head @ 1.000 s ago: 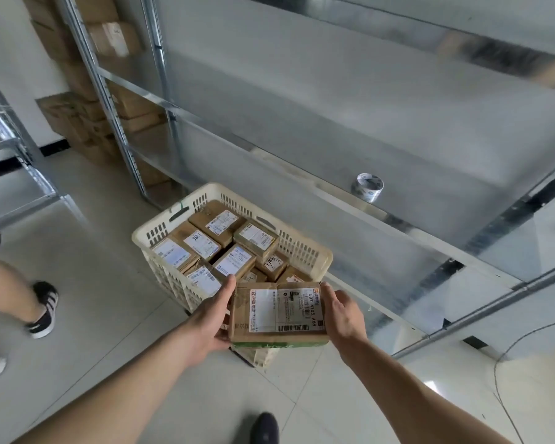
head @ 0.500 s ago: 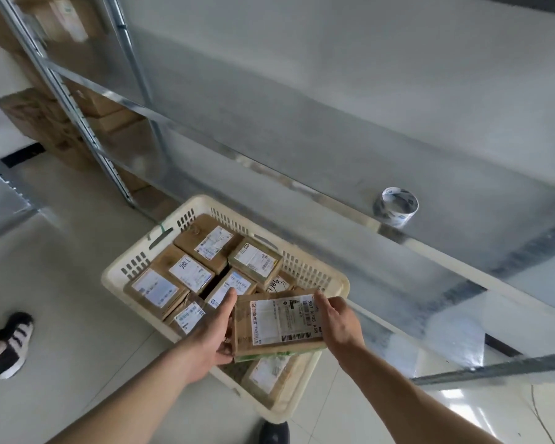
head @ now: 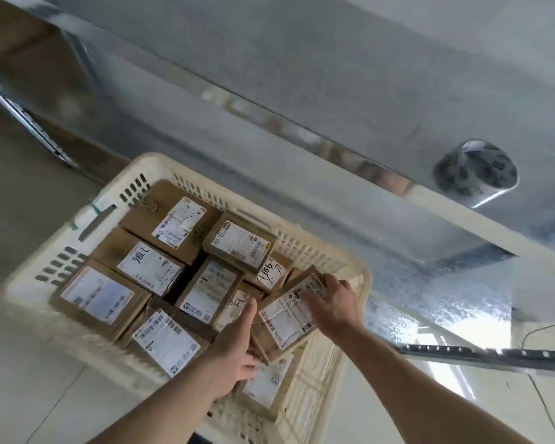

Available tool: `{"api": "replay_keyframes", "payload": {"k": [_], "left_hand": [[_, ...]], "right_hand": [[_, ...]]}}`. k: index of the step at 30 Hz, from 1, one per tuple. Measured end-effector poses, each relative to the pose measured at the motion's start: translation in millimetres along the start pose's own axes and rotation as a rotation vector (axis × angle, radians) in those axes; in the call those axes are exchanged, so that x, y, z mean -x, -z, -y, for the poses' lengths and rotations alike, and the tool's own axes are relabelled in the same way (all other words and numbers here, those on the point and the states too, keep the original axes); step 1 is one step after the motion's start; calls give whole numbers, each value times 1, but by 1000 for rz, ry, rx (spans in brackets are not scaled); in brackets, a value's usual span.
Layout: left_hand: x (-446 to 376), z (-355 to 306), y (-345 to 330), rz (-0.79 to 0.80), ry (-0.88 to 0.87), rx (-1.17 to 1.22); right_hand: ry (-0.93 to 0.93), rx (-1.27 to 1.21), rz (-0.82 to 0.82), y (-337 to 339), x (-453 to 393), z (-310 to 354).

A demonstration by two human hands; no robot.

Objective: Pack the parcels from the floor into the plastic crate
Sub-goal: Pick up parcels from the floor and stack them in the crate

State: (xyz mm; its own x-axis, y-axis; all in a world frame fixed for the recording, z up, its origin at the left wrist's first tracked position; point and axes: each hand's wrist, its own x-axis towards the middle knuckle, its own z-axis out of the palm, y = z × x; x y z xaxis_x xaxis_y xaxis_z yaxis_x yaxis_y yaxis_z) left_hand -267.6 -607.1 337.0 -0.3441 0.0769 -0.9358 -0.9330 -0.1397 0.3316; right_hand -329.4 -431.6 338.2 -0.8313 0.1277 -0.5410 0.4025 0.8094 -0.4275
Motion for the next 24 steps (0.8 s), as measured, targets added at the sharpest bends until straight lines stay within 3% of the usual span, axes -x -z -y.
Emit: {"api": "replay_keyframes", "payload": {"k": [11,17,19,24], "left_hand": [[-104,6,-42,155,138,167],[-128,9,-61,140,127,194],[-134,8,-61,209,126,209],[-147,8,-59,211,149,118]], "right_hand": [[-3,304,-6,-39,-81,-36],[74,450,180,-59,-82,-55],[78,446,243,-64,-82,-59],[101,451,276,-67,-85,-62]]}}
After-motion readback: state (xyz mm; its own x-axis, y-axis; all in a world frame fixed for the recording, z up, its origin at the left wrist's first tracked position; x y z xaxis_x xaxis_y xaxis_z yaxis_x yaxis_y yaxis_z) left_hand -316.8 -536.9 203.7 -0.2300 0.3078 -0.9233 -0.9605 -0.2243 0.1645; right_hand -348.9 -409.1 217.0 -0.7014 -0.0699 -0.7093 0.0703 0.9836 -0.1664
